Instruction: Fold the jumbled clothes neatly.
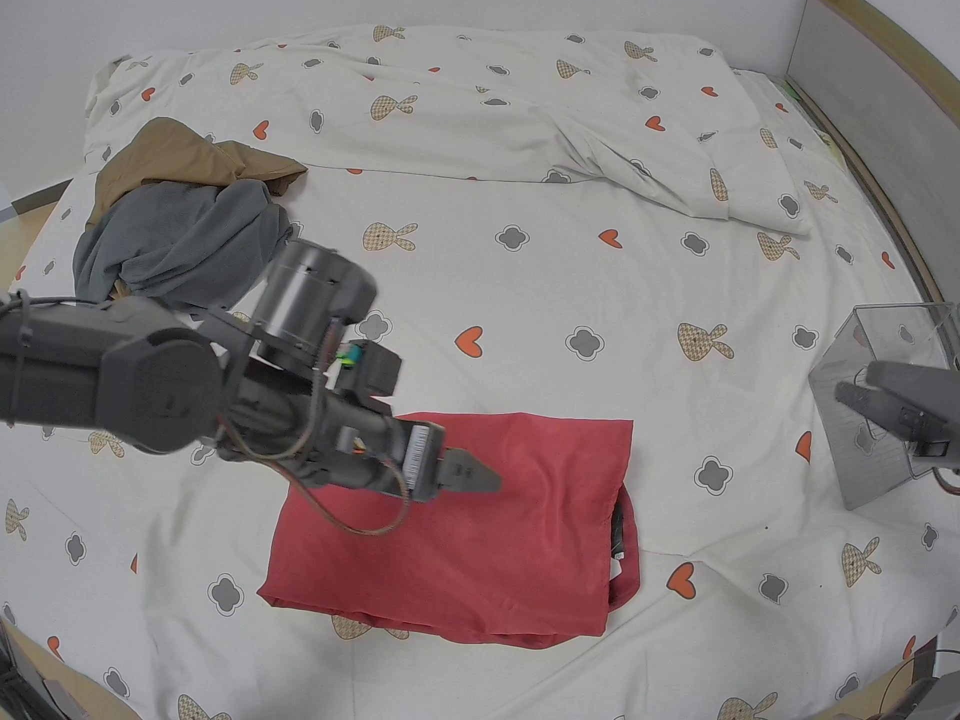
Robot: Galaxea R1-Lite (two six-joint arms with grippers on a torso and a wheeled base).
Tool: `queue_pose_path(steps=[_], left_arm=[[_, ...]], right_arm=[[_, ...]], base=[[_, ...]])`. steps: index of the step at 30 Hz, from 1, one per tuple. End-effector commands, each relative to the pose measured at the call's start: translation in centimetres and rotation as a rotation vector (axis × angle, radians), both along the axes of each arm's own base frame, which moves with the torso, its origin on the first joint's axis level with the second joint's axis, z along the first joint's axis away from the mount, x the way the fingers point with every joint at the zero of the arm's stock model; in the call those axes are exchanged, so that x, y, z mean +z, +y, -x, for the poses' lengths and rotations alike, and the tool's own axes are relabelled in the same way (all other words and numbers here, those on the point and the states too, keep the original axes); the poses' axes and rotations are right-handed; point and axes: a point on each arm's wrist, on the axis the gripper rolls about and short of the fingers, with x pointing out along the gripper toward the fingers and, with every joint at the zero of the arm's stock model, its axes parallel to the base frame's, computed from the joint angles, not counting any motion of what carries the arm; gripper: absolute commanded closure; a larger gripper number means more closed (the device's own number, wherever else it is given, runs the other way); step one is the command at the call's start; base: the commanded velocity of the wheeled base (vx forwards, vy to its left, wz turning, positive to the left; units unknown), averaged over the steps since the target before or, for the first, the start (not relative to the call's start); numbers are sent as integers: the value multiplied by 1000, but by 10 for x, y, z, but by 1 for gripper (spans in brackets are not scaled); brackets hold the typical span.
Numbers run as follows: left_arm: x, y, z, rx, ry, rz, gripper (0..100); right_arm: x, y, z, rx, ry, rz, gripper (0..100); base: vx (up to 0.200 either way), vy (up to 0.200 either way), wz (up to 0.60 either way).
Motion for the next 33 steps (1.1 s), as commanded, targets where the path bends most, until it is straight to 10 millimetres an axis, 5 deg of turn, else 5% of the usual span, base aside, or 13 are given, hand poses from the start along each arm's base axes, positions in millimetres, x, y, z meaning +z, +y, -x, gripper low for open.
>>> queue_pose_path(steps=[1,7,15,23,28,33], left_arm=[[13,80,15,103,-36,6,0],[7,117,37,85,27,114,0],[-22,122,54,71,83,107,0],[-33,124,61,69,74,117,0],[-43,123,63,66,109,106,0],[-58,123,53,76,106,106,0]], right_arm=[[-47,26,-45,75,263,74,0],[-84,86,-53,289,418,195,0],[-104,136,-75,394,486,259,0],[-77,212,-110,464,440,181,0],[-99,251,-132,484,516,230,0],[-124,269,-146,482,566,262,0]], base=[[0,0,0],[0,0,0],[0,0,0],[0,0,0],[0,0,0],[0,0,0]])
